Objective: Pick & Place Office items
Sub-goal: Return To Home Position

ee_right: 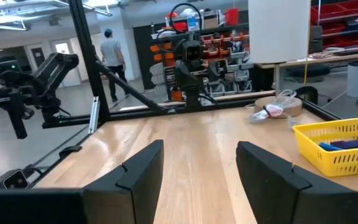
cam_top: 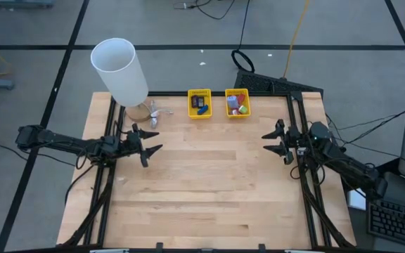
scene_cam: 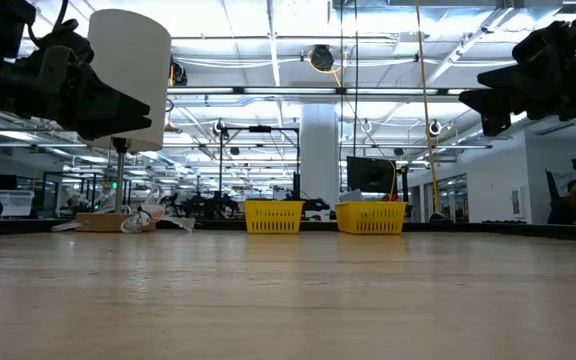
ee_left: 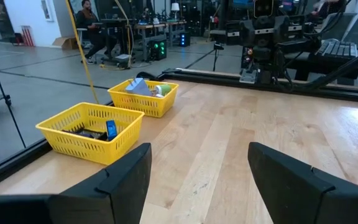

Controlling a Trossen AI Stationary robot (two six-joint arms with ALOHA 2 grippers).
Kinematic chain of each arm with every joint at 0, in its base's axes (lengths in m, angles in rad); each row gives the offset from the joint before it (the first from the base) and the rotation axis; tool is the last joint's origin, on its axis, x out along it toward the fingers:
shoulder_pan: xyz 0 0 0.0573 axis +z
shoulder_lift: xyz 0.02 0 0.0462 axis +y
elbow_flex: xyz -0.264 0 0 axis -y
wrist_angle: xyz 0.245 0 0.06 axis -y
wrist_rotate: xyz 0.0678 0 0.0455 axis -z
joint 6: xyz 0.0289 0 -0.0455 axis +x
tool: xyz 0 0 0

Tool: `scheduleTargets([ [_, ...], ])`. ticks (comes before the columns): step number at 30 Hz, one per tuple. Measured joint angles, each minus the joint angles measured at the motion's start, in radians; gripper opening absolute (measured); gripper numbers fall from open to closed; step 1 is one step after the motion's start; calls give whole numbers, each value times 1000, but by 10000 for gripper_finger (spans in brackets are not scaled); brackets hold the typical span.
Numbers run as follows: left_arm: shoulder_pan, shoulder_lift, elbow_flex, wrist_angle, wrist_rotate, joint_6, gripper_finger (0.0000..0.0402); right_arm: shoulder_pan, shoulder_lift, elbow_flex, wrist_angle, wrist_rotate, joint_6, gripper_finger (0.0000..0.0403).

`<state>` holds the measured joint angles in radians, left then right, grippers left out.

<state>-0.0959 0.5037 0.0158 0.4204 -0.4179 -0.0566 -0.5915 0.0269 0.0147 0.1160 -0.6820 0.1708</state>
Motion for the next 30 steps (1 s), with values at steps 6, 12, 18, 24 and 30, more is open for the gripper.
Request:
scheduleTargets([
  [6, 0, 0, 0, 0, 0, 0, 271, 0, 0, -1, 0, -1, 17, 192],
  [12, 0, 0, 0, 0, 0, 0, 271, 31, 1, -1, -12, -61, 80, 191],
  [18, 0, 0, 0, 0, 0, 0, 271, 183, 0, -1, -22, -265, -3, 191],
  [24, 0, 0, 0, 0, 0, 0, 271, 411, 0, -1, -9, -106, -44, 193],
  [30, 0, 0, 0, 0, 0, 0, 271, 568, 0, -1, 87, 132, -109, 193],
])
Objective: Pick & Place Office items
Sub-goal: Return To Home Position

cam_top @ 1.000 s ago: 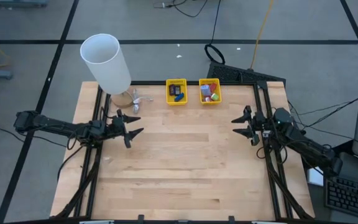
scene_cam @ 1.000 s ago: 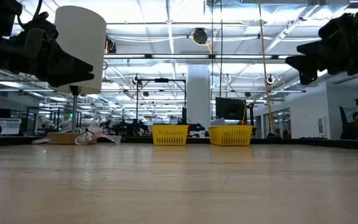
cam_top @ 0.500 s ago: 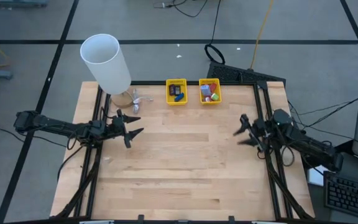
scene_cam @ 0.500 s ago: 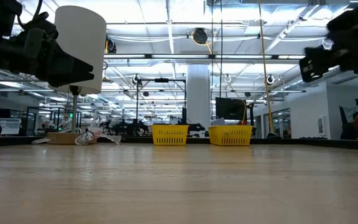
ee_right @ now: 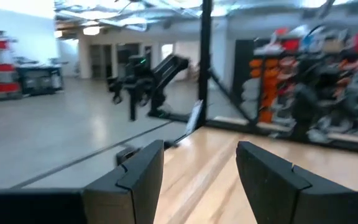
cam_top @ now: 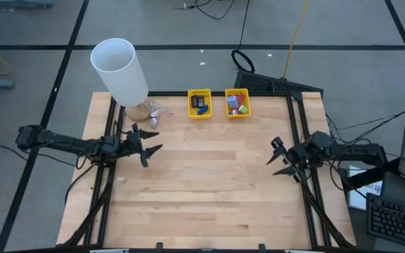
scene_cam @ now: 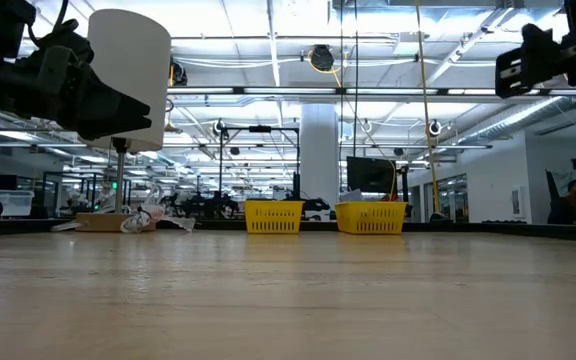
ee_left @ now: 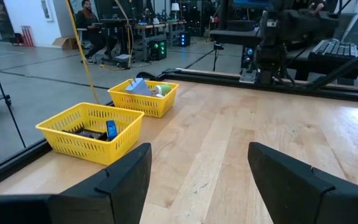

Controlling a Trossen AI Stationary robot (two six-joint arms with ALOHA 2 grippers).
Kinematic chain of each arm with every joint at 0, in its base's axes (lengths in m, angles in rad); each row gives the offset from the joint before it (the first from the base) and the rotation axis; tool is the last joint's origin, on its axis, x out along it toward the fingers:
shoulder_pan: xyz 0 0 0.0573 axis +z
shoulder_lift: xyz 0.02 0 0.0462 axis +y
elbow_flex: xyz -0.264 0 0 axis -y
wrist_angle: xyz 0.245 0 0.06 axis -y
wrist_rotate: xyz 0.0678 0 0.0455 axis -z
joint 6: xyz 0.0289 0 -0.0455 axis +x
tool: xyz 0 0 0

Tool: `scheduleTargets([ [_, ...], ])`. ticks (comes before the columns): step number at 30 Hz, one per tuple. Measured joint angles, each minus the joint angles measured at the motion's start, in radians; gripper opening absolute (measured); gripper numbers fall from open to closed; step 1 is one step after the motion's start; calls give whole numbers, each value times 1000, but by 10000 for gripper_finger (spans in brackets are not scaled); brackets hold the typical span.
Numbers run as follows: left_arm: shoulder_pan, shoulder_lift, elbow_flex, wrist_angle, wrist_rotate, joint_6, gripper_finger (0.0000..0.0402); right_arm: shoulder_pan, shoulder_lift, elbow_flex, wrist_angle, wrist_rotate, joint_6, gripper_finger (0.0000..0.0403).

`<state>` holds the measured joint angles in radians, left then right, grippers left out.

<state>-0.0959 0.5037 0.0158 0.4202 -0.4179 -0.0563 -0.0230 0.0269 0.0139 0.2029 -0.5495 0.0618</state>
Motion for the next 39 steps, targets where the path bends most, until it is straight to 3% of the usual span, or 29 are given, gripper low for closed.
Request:
scheduleTargets([
  [11, 0, 0, 0, 0, 0, 0, 271, 51, 0, 0, -42, 204, -128, 193],
  [16, 0, 0, 0, 0, 0, 0, 271, 51, 1, 0, -115, 335, -29, 193],
  [39, 0, 0, 0, 0, 0, 0, 271, 51, 1, 0, -118, 339, 5, 190],
])
